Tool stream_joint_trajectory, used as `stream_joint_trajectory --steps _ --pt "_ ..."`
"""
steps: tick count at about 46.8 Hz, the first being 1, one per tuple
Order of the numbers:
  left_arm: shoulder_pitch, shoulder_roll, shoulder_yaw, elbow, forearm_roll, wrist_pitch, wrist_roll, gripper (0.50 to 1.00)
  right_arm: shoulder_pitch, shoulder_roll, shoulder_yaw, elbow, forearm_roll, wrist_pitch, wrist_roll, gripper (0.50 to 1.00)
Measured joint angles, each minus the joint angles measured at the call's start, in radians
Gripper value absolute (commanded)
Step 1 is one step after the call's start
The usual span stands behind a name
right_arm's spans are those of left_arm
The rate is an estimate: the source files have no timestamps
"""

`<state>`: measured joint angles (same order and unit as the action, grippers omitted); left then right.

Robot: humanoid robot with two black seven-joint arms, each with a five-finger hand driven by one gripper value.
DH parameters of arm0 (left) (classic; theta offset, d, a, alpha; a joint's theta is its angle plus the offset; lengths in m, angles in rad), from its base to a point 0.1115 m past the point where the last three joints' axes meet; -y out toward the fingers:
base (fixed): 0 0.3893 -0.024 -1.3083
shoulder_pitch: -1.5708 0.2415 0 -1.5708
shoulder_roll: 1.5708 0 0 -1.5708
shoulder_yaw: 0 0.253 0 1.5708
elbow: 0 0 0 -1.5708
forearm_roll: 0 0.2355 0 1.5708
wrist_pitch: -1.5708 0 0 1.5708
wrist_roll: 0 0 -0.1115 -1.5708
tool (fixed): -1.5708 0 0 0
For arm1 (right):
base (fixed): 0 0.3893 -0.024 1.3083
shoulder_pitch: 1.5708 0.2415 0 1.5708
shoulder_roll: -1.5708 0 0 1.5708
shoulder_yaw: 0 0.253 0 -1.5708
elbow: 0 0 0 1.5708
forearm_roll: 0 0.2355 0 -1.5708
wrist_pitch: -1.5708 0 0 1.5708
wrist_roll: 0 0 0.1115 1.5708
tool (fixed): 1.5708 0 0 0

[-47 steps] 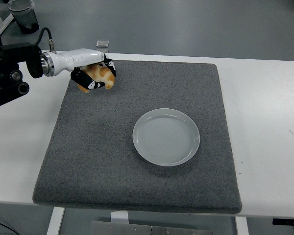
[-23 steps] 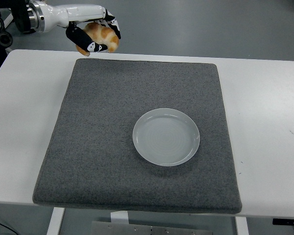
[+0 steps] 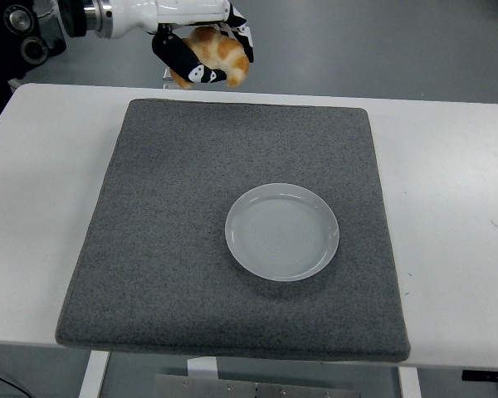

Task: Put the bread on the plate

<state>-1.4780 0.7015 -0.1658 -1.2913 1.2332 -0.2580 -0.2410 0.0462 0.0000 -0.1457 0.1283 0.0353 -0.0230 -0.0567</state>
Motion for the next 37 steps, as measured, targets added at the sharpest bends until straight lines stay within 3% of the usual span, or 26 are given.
stream_joint_trajectory --steps 12,37 --pt "-0.011 -0.096 0.002 -0.043 0.002 0.004 0.005 0.5 0.0 0.0 0.0 0.0 0.0 0.0 0.0 0.93" --pt "0.044 -0.182 0.017 -0.04 0.058 0.023 0.003 0.5 0.0 0.0 0.0 0.0 0.0 0.0 0.0 0.93"
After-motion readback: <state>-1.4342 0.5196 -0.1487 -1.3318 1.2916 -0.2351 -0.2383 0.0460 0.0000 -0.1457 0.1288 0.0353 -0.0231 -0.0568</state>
